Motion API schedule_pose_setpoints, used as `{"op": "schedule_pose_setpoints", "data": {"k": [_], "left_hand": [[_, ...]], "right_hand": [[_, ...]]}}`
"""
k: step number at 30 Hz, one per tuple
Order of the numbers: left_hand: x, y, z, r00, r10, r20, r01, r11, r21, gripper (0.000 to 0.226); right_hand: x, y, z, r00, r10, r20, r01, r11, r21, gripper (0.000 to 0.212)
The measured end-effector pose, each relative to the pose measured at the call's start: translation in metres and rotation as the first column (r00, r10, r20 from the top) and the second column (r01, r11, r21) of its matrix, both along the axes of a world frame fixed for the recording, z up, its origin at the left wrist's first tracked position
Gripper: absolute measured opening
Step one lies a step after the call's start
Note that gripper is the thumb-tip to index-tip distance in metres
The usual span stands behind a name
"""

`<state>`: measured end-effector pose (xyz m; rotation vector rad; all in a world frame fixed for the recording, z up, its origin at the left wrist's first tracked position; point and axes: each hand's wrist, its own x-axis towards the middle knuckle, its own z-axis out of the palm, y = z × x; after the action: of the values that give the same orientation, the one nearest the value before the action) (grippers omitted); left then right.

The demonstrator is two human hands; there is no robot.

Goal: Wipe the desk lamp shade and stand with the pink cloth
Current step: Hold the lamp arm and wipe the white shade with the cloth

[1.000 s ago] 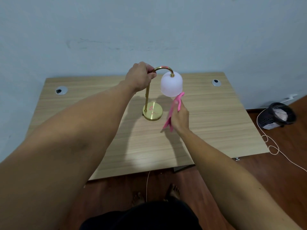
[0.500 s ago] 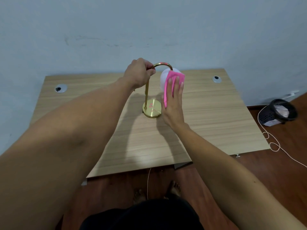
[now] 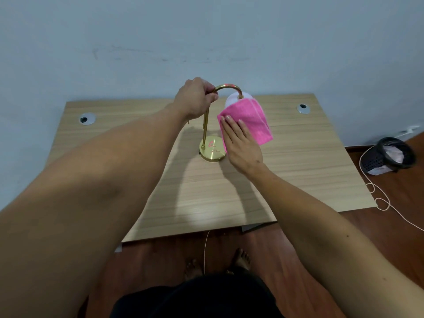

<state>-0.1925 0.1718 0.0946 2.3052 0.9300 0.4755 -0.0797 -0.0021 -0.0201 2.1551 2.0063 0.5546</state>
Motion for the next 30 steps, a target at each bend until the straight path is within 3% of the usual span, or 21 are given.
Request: {"op": "schedule_pose_setpoints", "data": {"k": [4,8,11,12,14,16,17,18,20,24,28,30], "left_hand": [[0.000,0.000,0.000,1.000,0.003,-0.004,-0.003,1.000,0.004,0.019],[0.001,0.000,0.000,1.000,0.004,-0.005,-0.004,1.000,0.001,0.019],[0.000,0.000,0.000,1.000,0.009,-0.007,-0.009,1.000,-0.011,0.018],[0.000,0.000,0.000,1.000,0.010,-0.008,-0.010,1.000,-0.013,0.018],[0.000,0.000,0.000,1.000,0.013,-0.012,-0.014,1.000,-0.019,0.018],[0.000,0.000,0.001,1.000,0.017,-0.015,-0.017,1.000,-0.023,0.017],[0.000,0.000,0.001,1.000,0.019,-0.018,-0.019,0.999,-0.026,0.017],[0.001,-0.001,0.001,1.000,0.020,-0.019,-0.021,0.999,-0.027,0.017],[0.001,-0.001,0.001,1.000,0.024,-0.016,-0.025,0.999,-0.031,0.016],[0.001,-0.001,0.001,0.999,0.030,-0.014,-0.031,0.999,-0.040,0.017],[0.001,-0.001,0.002,1.000,0.028,-0.014,-0.029,0.999,-0.032,0.014],[0.001,-0.001,0.003,1.000,0.026,-0.014,-0.027,0.999,-0.027,0.014]], "right_hand": [[0.006,-0.018,-0.009,0.991,-0.014,-0.136,0.007,0.999,-0.053,0.070],[0.007,-0.030,-0.012,0.989,-0.004,-0.148,-0.006,0.998,-0.064,0.070],[0.007,-0.039,-0.018,0.901,-0.129,-0.414,0.119,0.992,-0.049,0.066],[0.008,-0.042,-0.020,0.795,-0.230,-0.561,0.248,0.968,-0.046,0.065],[0.009,-0.038,-0.017,0.425,-0.373,-0.825,0.589,0.806,-0.060,0.053],[0.014,-0.026,0.001,-0.077,-0.293,-0.953,0.843,0.492,-0.219,0.042],[0.019,-0.020,0.009,-0.224,-0.198,-0.954,0.879,0.382,-0.285,0.043],[0.024,-0.014,0.015,-0.296,-0.112,-0.948,0.892,0.322,-0.317,0.043],[0.026,-0.003,0.028,-0.290,0.025,-0.957,0.908,0.324,-0.267,0.041],[0.007,0.013,0.052,-0.013,0.157,-0.988,0.878,0.475,0.063,0.042],[-0.010,0.027,0.056,0.127,0.139,-0.982,0.678,0.711,0.188,0.055],[-0.014,0.032,0.052,0.213,0.084,-0.974,0.633,0.748,0.203,0.061]]}}
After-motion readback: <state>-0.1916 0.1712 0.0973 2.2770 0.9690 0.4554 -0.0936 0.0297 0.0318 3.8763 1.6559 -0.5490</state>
